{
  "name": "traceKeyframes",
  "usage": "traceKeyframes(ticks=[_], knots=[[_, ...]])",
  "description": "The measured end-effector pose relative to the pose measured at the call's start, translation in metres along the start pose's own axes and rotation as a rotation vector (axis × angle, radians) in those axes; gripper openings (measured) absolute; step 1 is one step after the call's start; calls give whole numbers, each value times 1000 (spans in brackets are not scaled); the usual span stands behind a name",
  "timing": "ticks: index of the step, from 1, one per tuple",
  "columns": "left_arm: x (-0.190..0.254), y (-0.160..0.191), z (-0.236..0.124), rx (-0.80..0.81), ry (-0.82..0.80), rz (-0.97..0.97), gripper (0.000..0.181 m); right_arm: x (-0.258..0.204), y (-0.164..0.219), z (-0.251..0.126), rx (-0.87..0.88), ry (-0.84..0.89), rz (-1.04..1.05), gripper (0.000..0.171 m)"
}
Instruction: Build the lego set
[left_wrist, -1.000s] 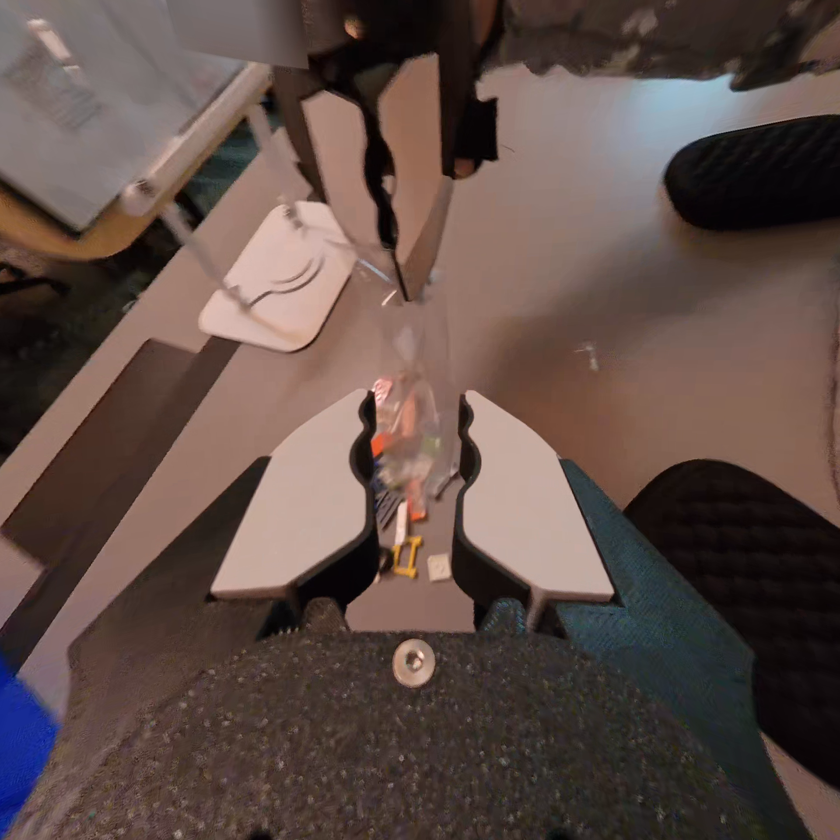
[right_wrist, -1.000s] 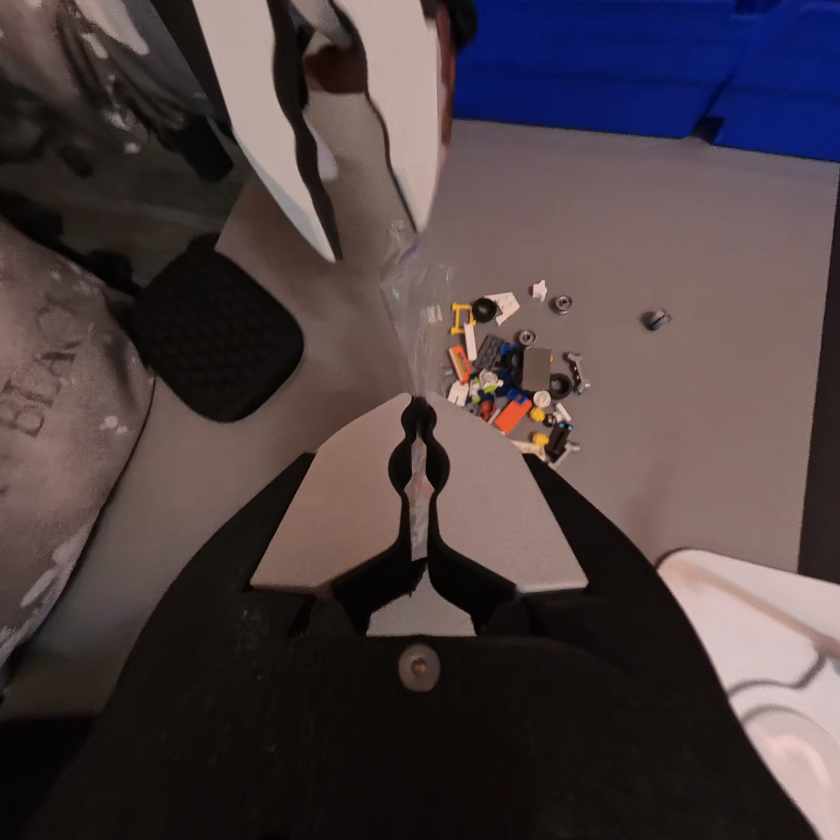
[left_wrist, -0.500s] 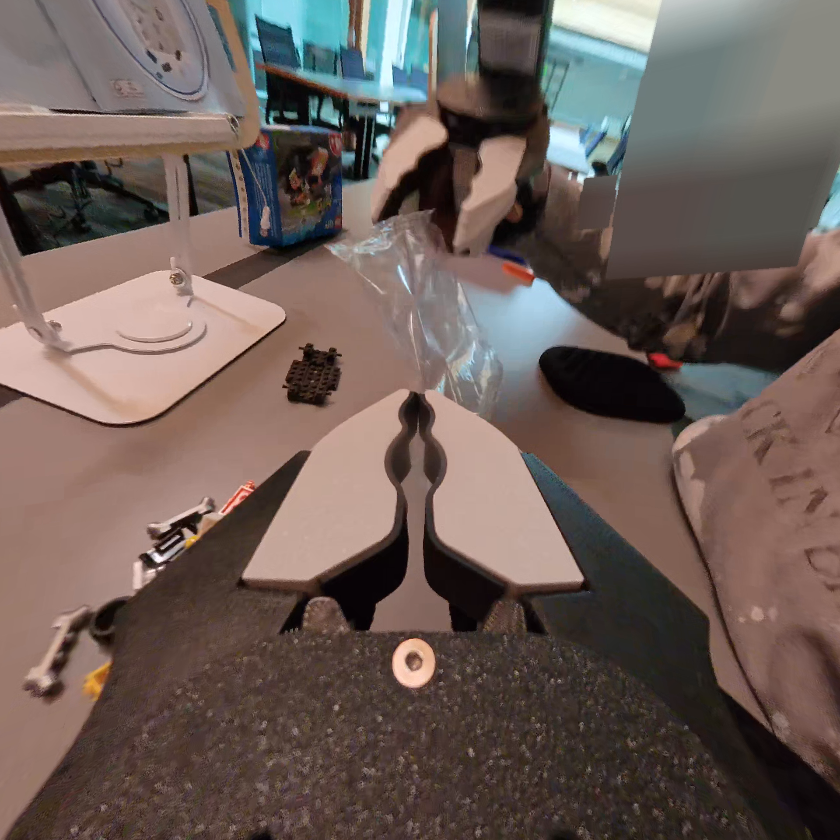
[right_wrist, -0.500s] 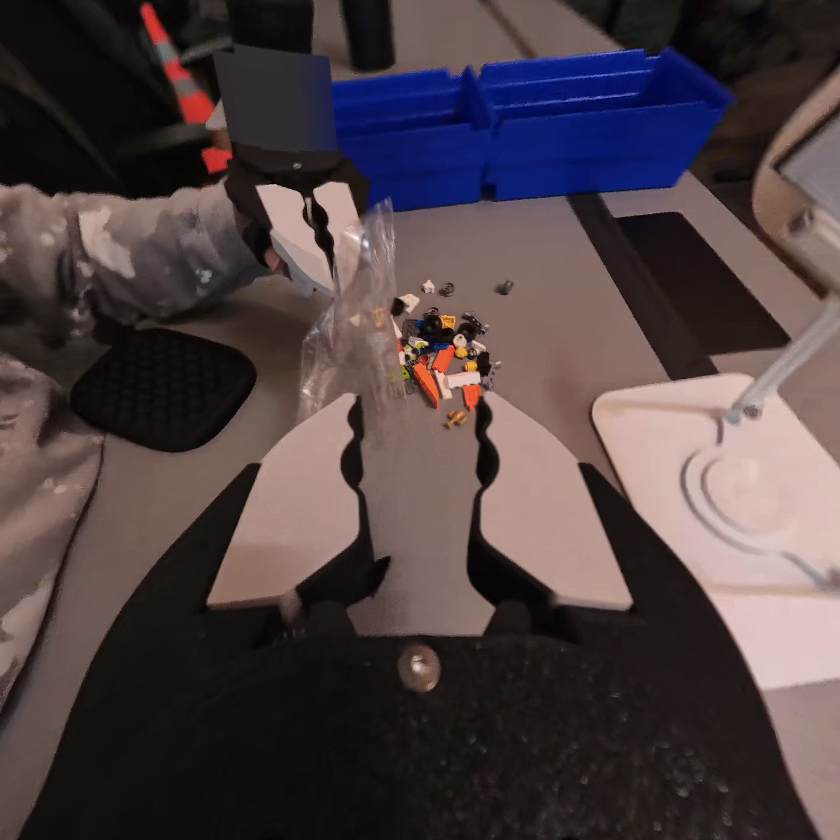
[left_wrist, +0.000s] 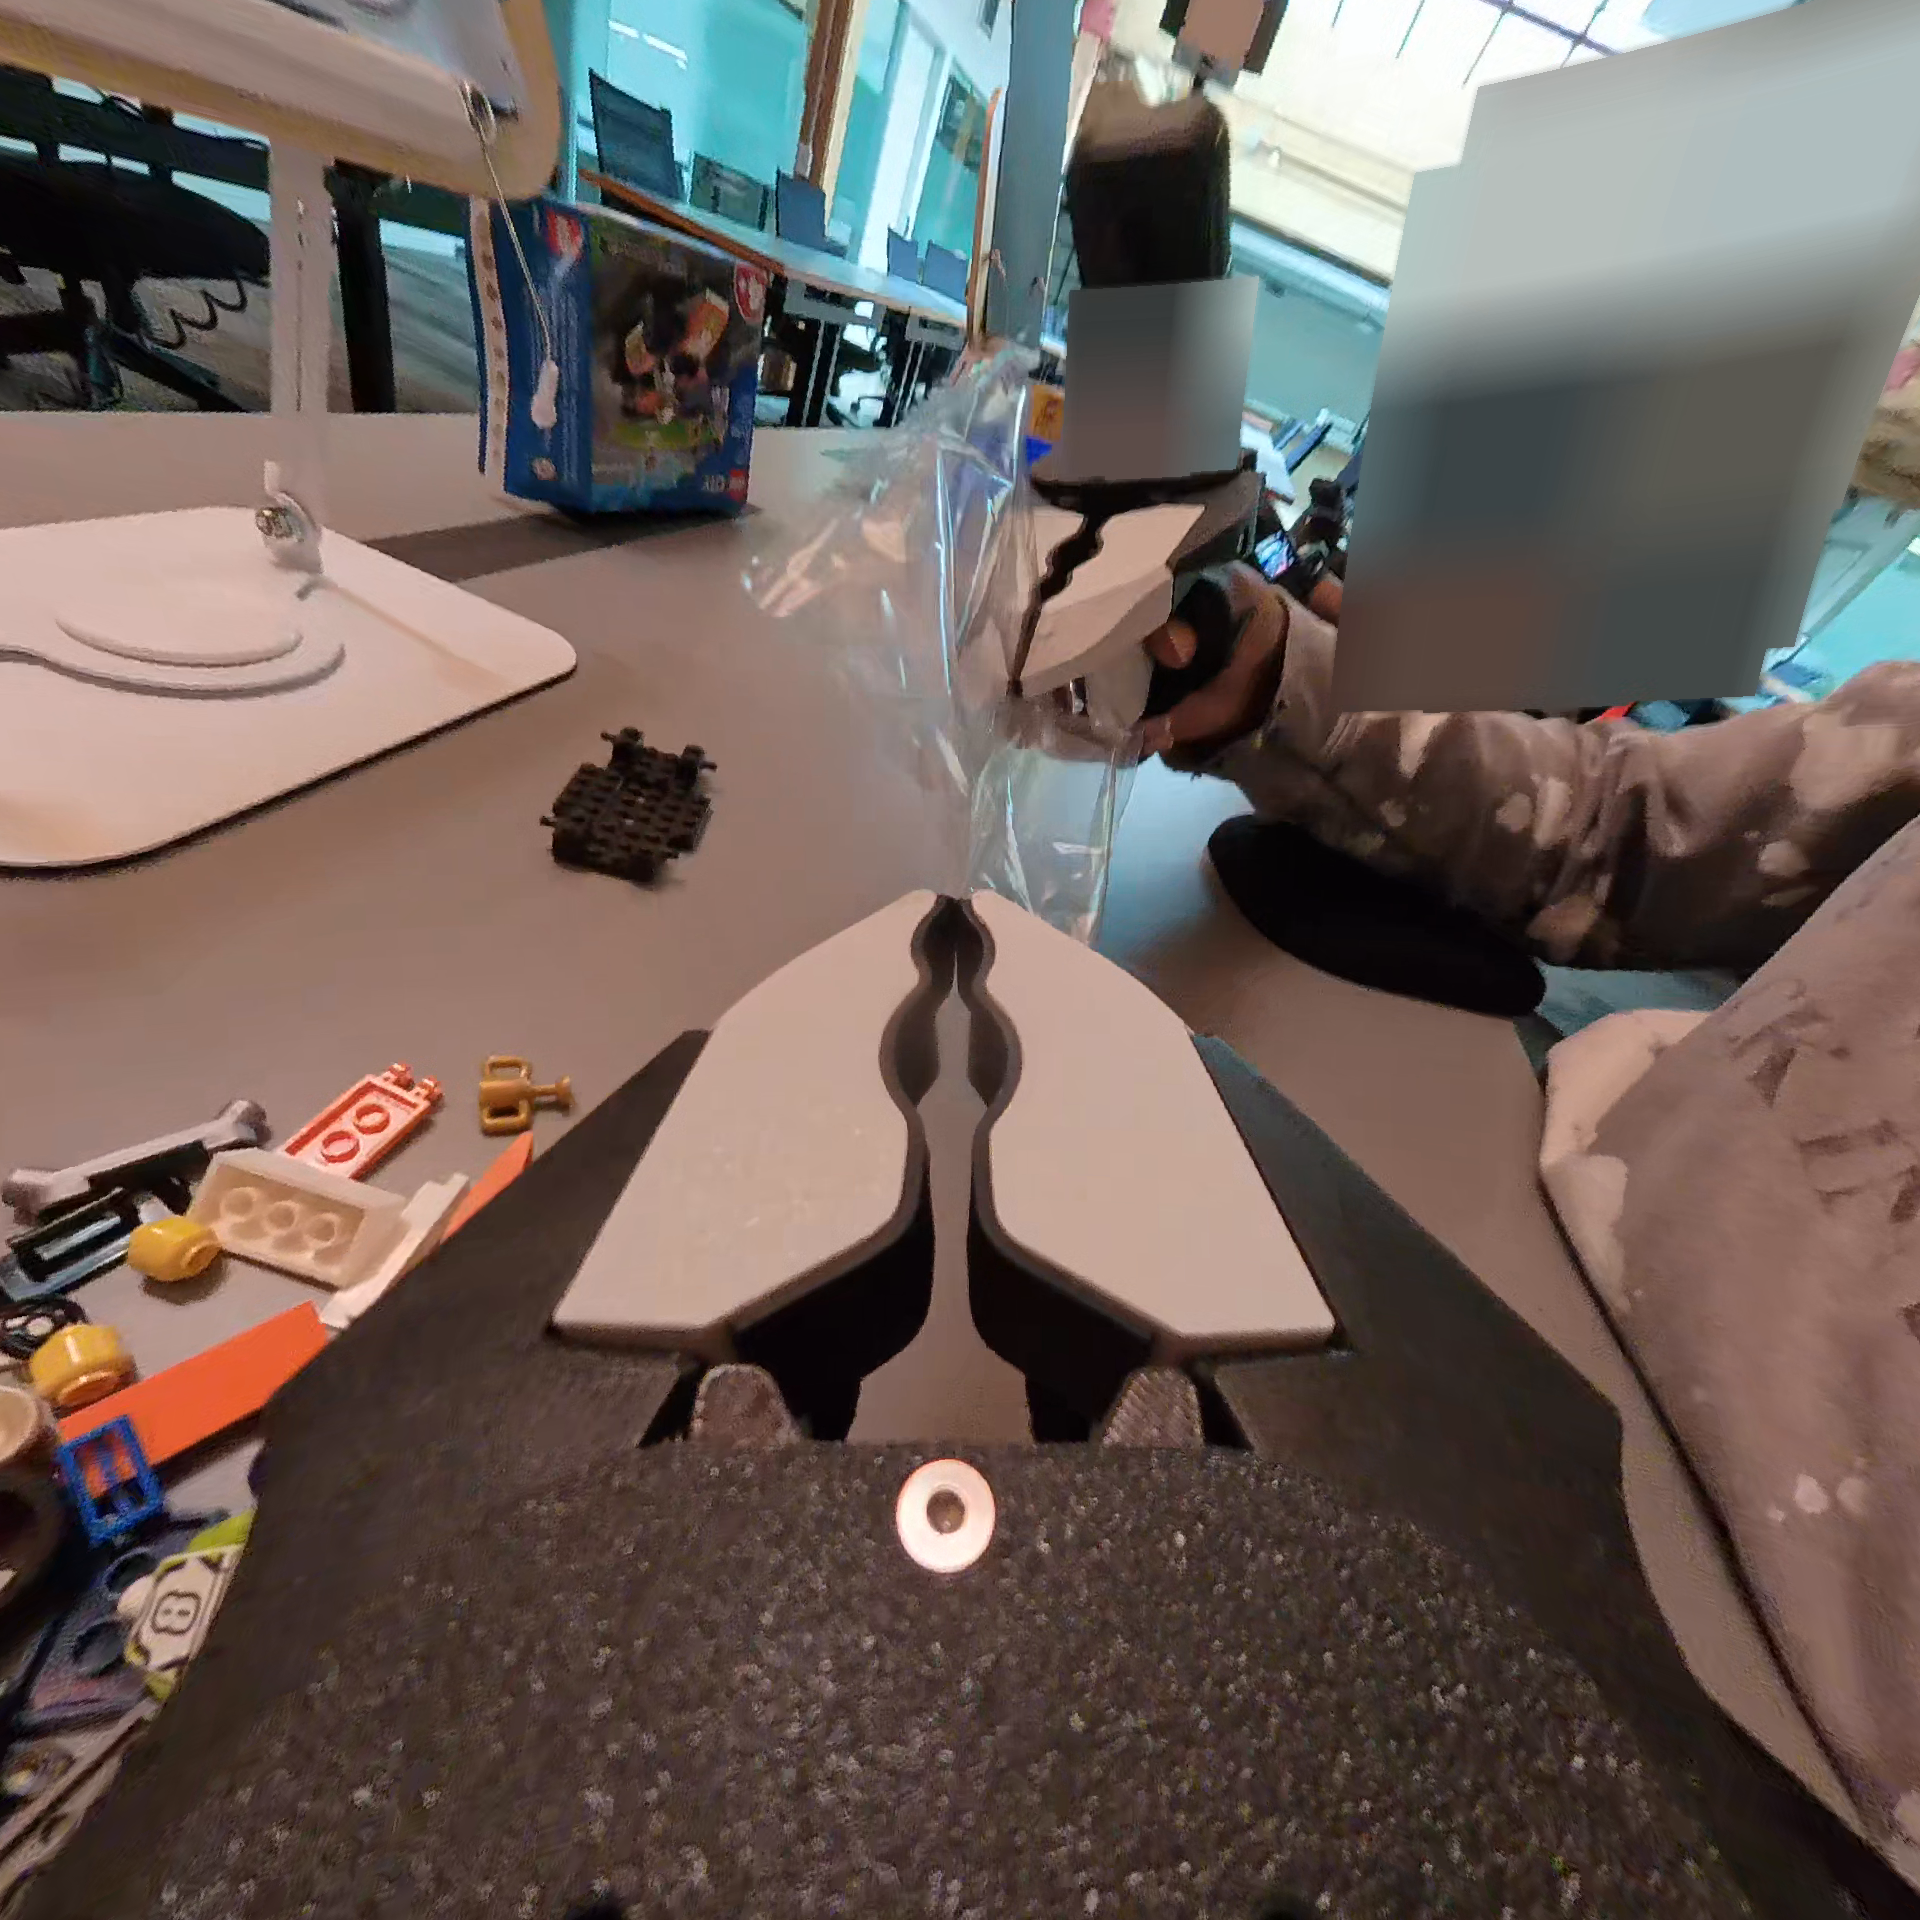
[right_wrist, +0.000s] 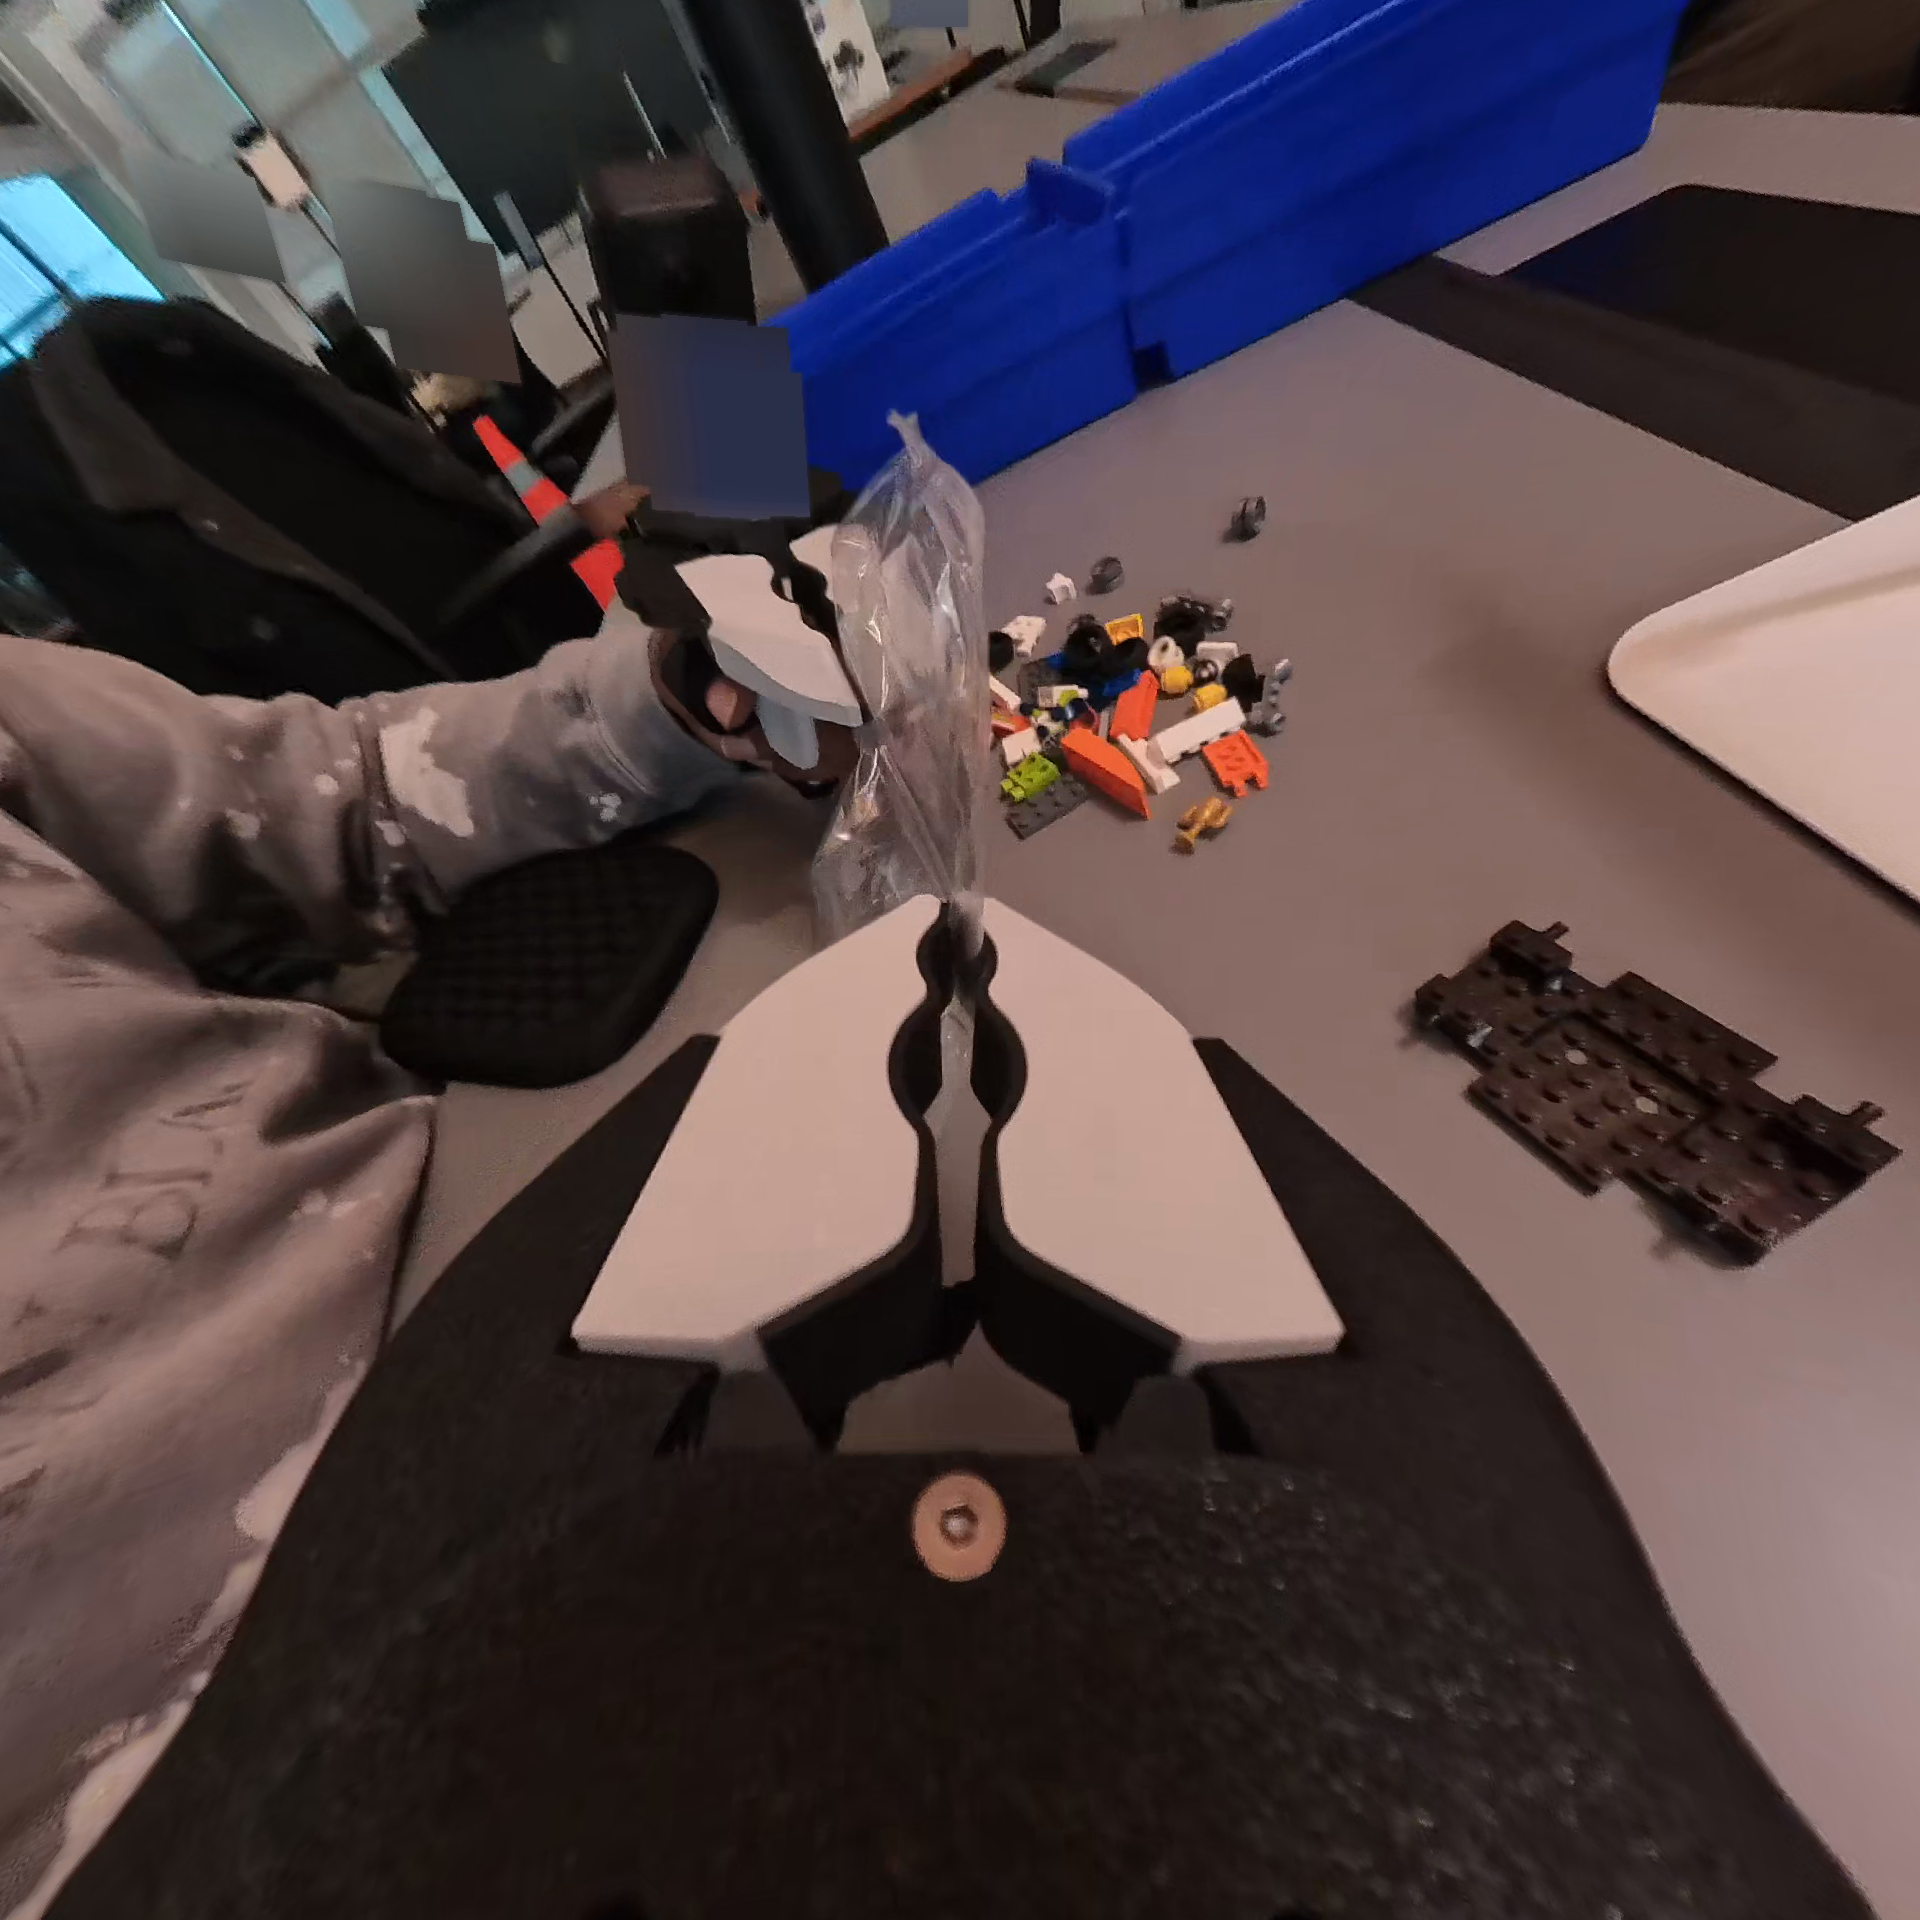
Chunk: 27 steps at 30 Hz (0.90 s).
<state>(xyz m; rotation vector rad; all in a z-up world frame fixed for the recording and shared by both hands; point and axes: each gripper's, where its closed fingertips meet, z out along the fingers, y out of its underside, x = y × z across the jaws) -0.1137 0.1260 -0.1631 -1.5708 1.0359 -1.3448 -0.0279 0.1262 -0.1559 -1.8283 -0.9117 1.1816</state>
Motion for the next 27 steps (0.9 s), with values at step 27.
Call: traceKeyframes(ticks=[27], knots=[[-7, -9, -4, 25, -91, -14, 21, 30, -7, -55, 132, 10, 140, 0]])
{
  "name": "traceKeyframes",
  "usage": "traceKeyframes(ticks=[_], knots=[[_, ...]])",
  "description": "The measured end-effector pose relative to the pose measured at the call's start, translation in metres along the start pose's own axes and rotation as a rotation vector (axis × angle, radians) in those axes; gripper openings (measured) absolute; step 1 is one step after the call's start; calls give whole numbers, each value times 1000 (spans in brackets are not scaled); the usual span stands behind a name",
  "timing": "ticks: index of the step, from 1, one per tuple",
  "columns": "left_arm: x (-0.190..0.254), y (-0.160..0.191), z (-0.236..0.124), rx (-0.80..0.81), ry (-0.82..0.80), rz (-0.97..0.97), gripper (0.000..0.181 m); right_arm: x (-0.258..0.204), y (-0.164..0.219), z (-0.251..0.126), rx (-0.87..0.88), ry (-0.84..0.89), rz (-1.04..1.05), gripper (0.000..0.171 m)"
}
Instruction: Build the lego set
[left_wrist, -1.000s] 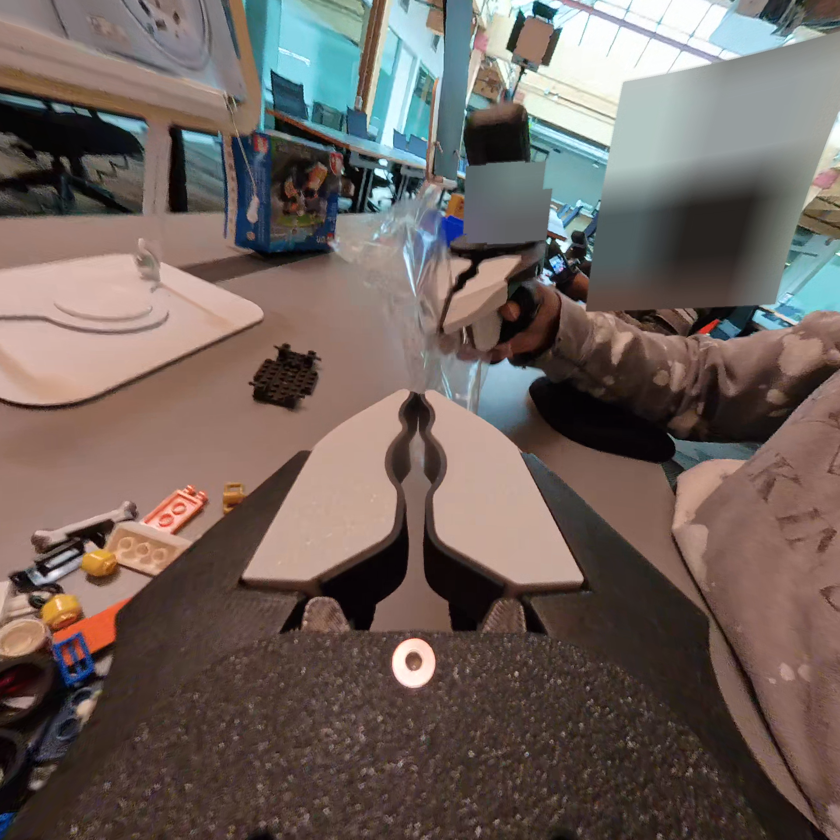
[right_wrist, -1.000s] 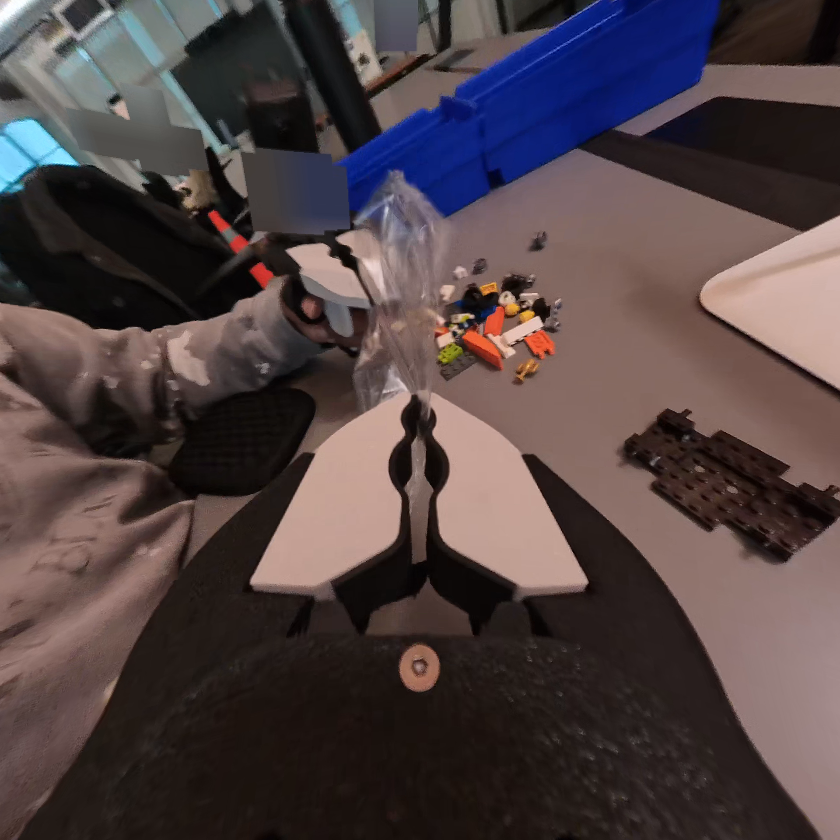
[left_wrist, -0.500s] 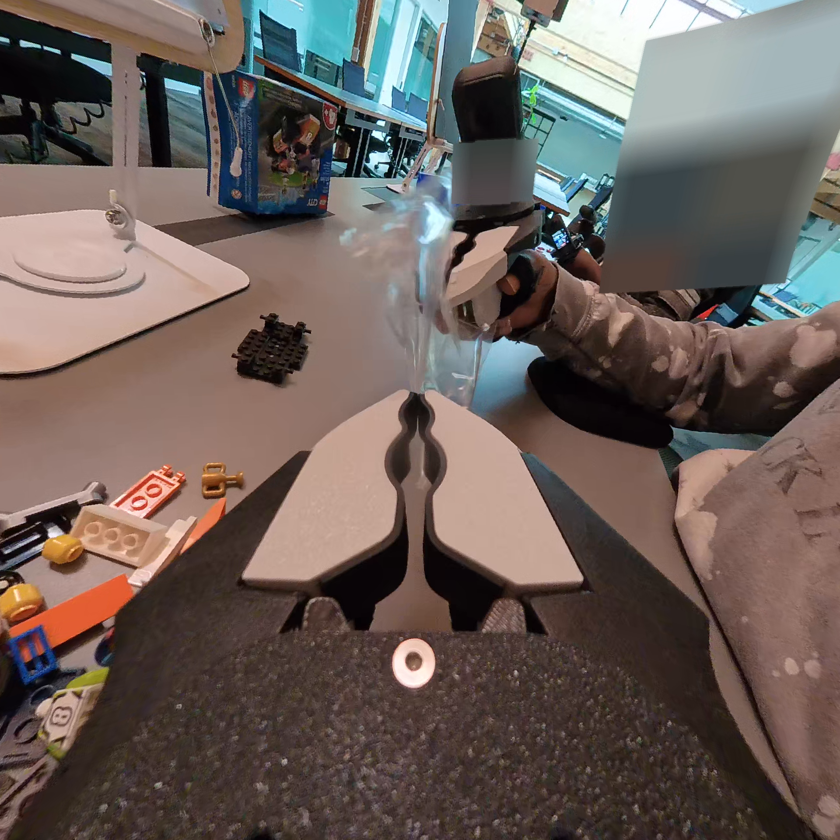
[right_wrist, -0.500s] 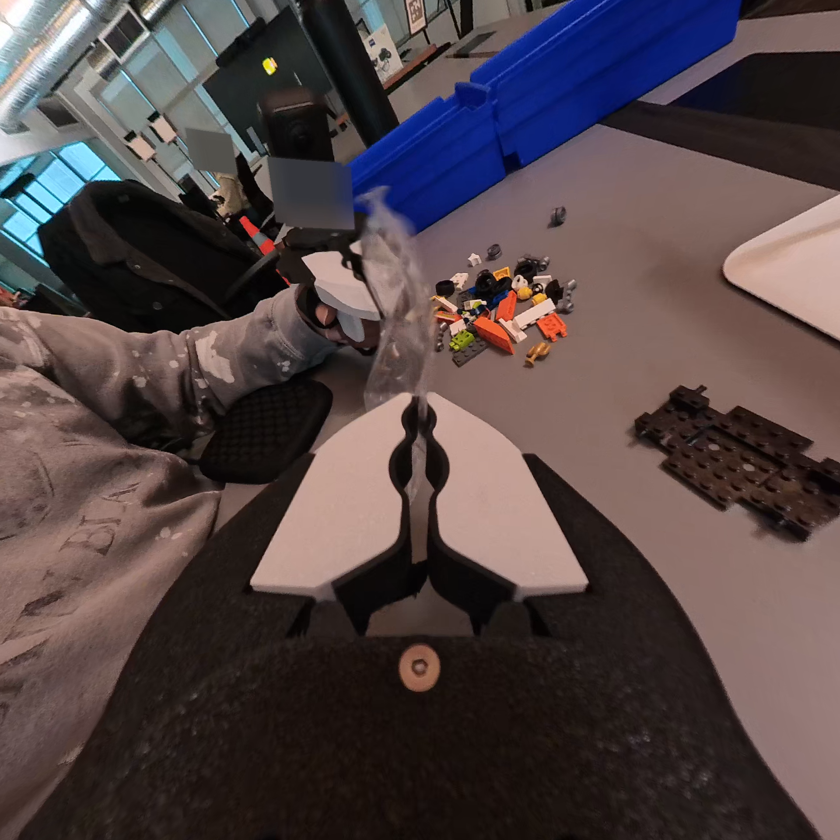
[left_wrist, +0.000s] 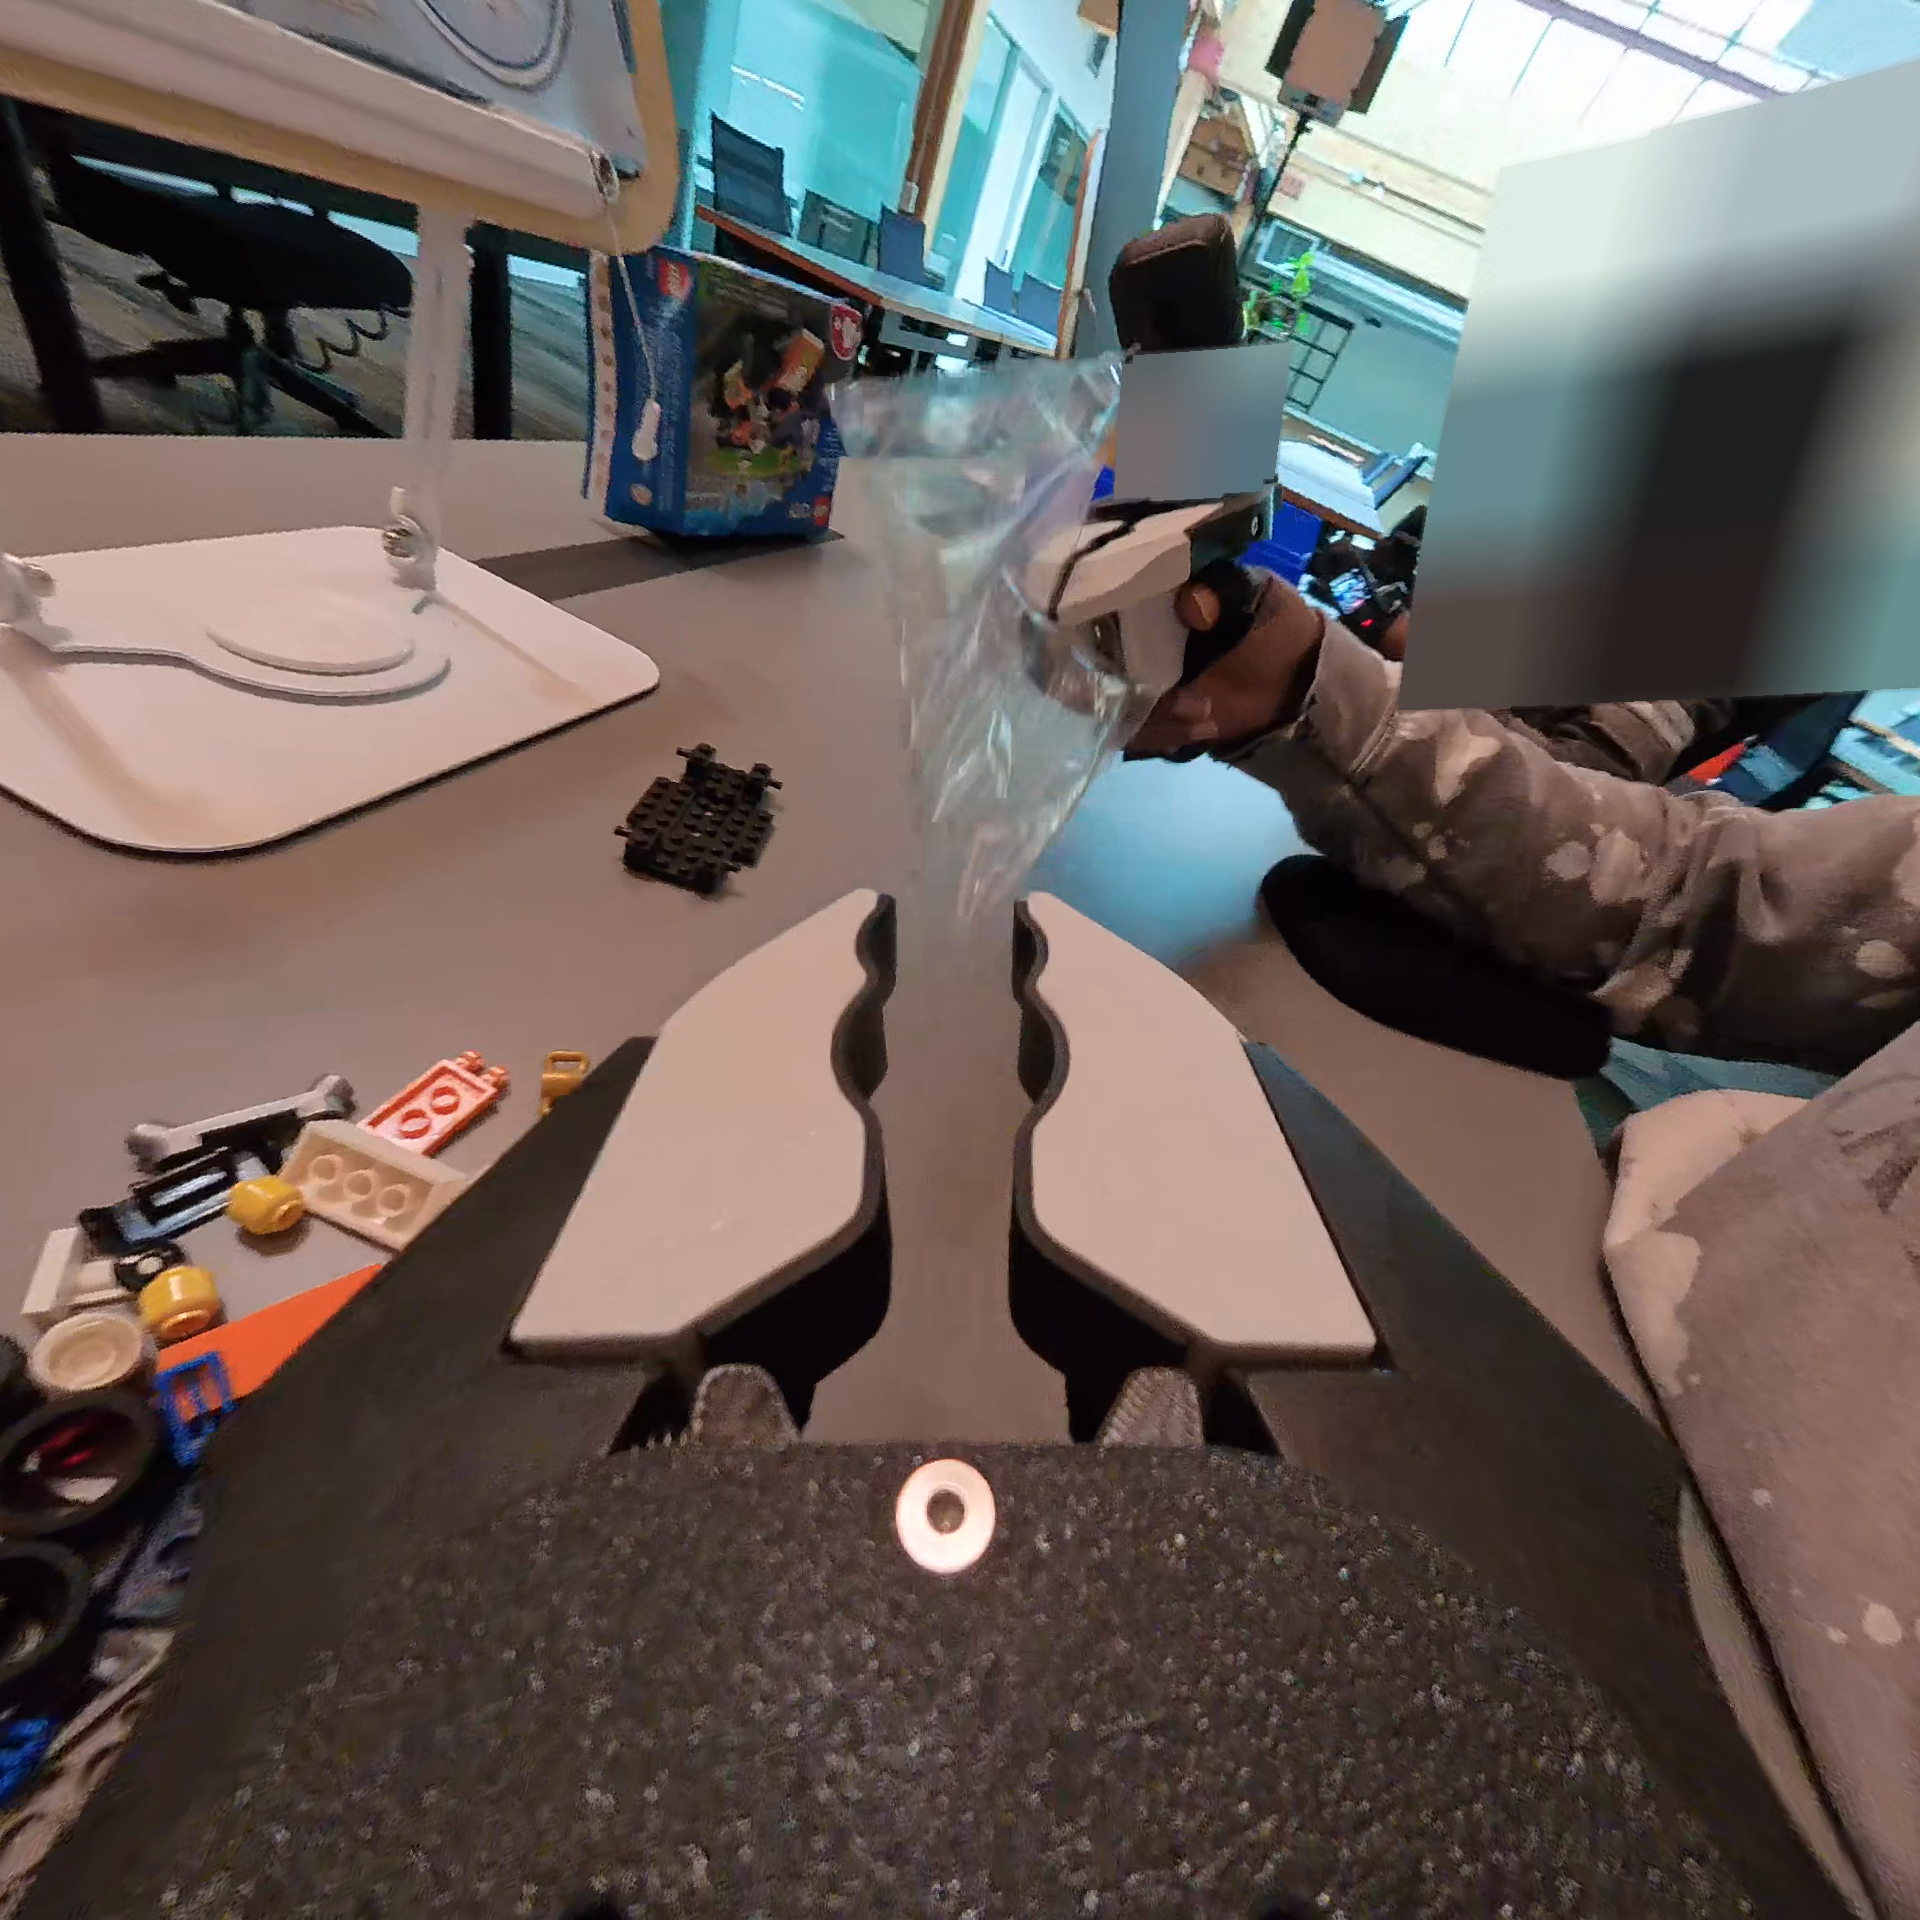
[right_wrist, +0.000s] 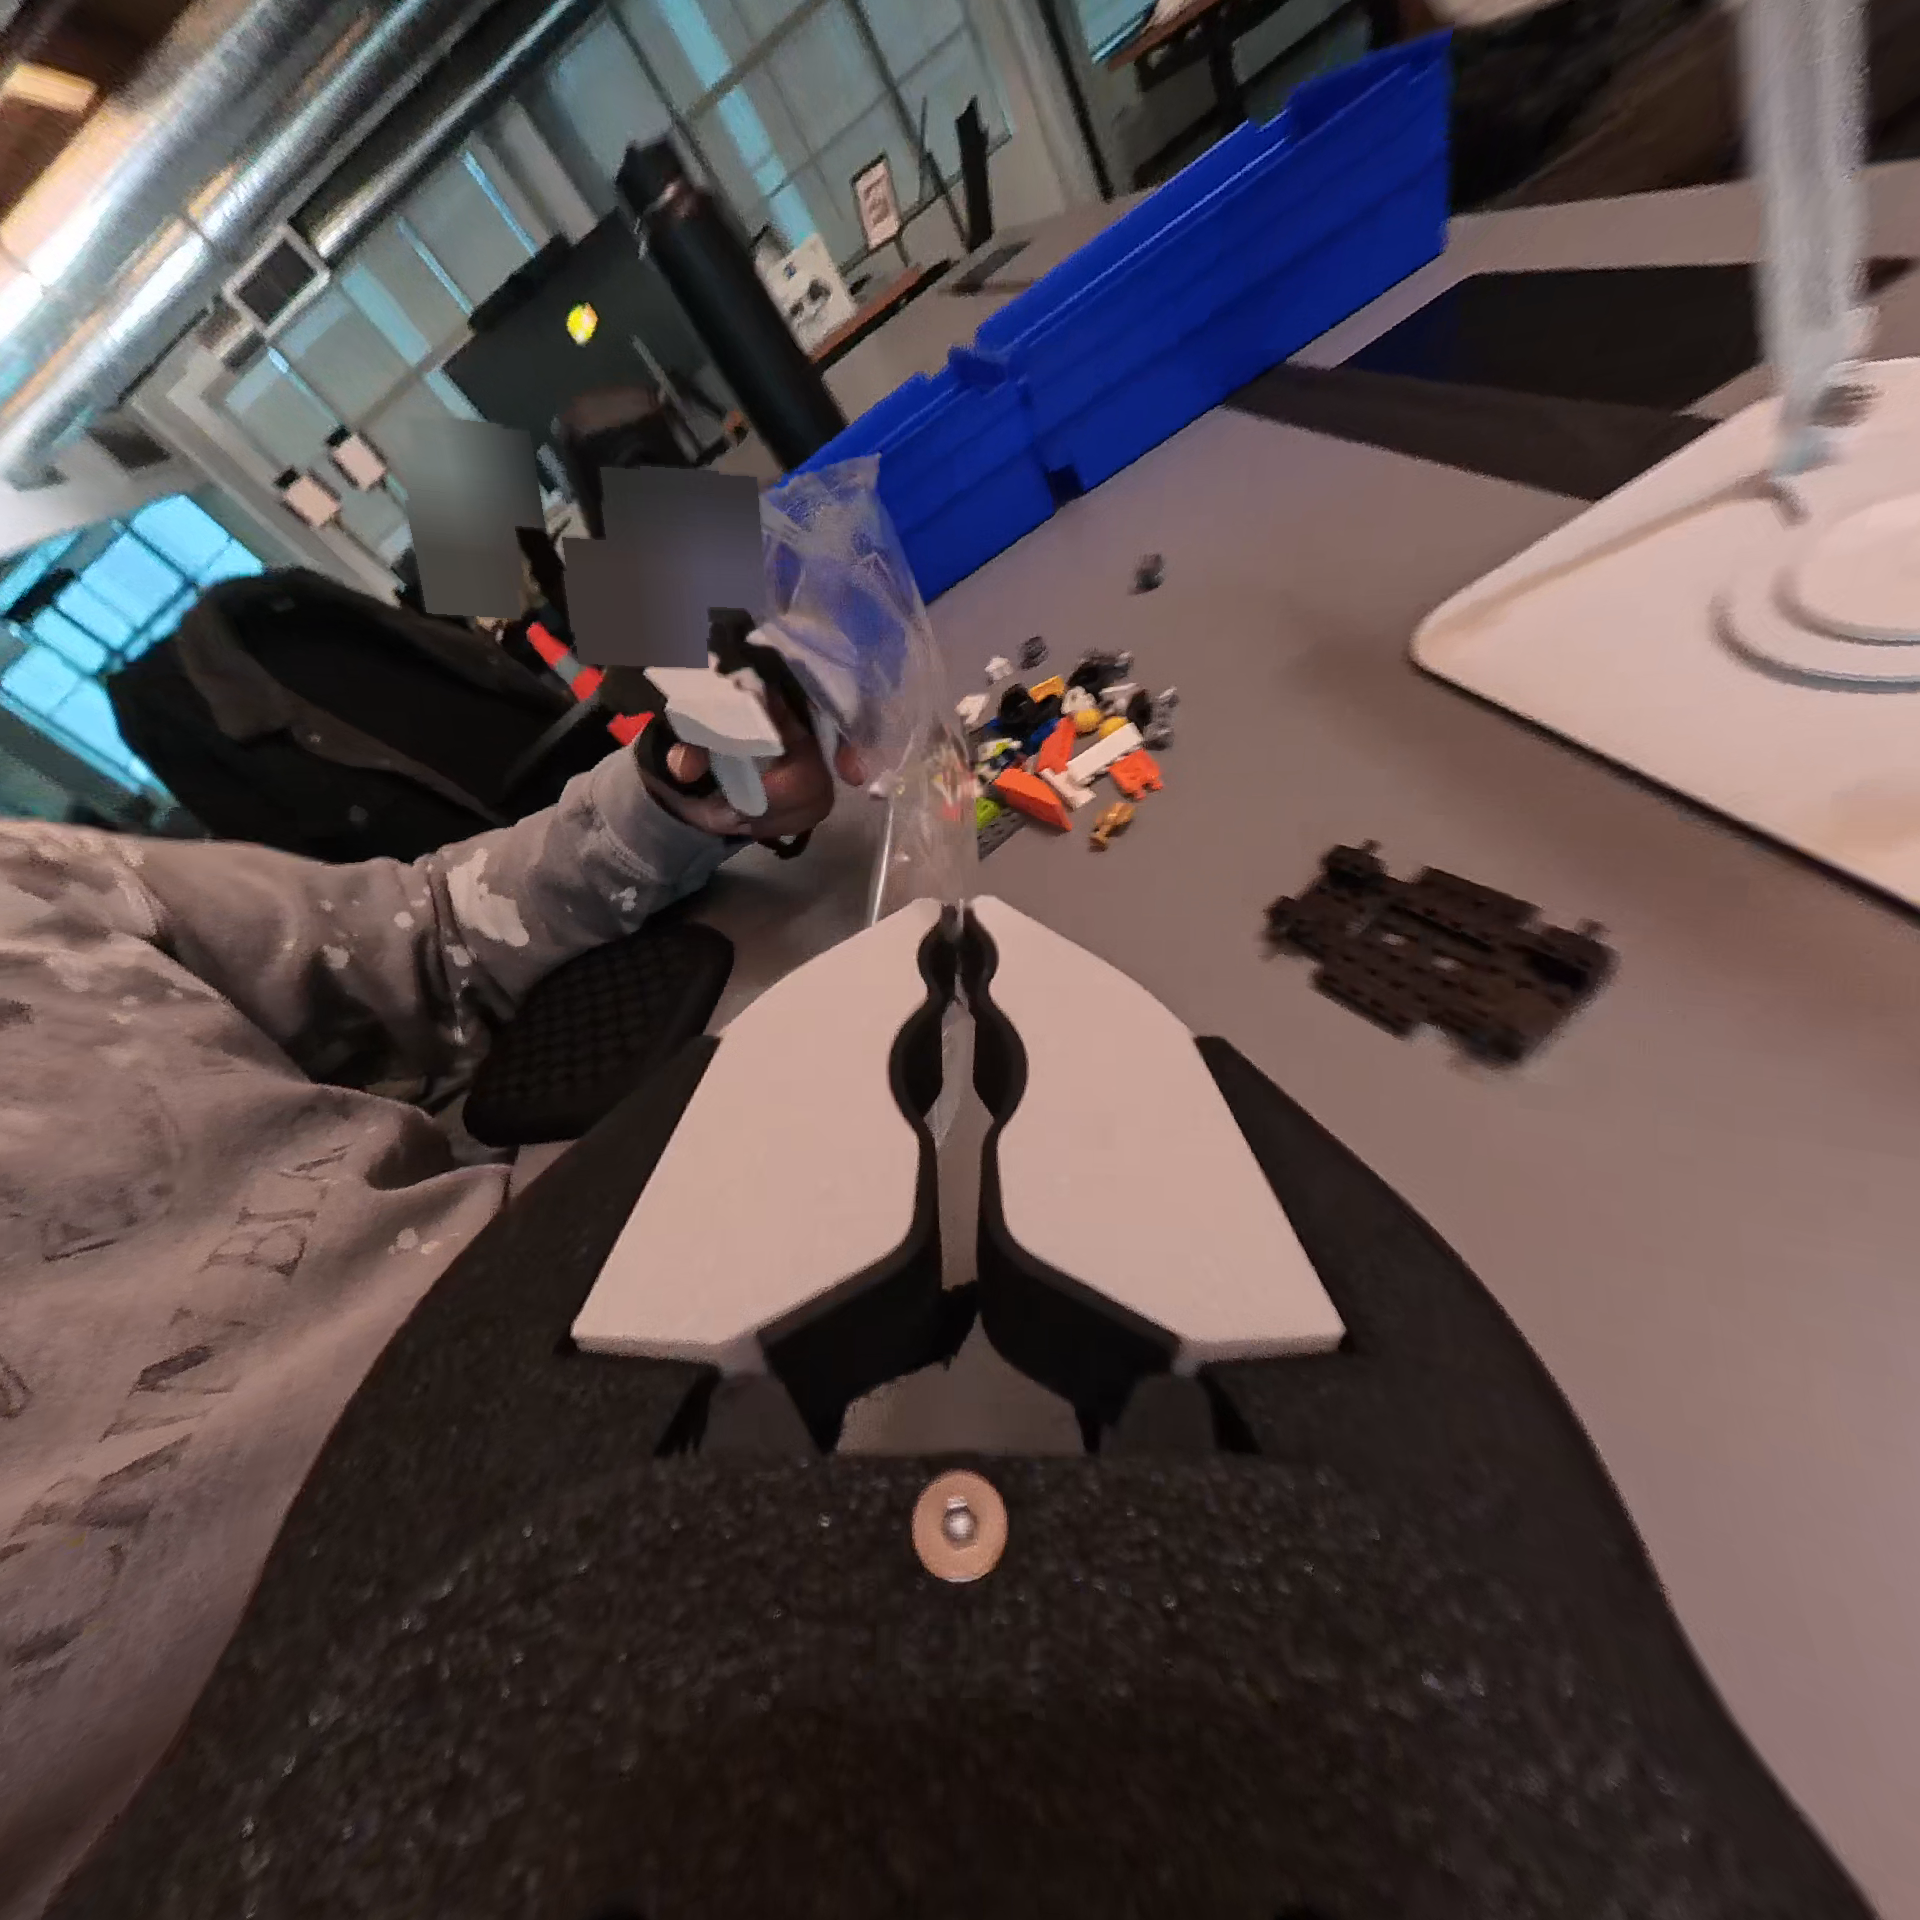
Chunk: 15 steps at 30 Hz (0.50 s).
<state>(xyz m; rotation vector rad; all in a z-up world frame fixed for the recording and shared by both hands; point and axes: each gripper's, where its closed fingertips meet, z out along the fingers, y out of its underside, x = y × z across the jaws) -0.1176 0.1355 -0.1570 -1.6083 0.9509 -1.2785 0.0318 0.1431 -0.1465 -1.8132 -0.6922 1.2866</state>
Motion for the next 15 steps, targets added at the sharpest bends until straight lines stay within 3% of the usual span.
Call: traceKeyframes(ticks=[4, 10, 15], knots=[[-5, 0, -4, -28, -71, 77, 18, 47, -19, -73, 92, 122, 112, 0], [-16, 15, 1, -125, -184, 232, 15, 169, -12, -197, 154, 451, 390, 0], [-15, 26, 8, -168, -209, 284, 14, 235, 6, -251, 78, 613, 562, 0]])
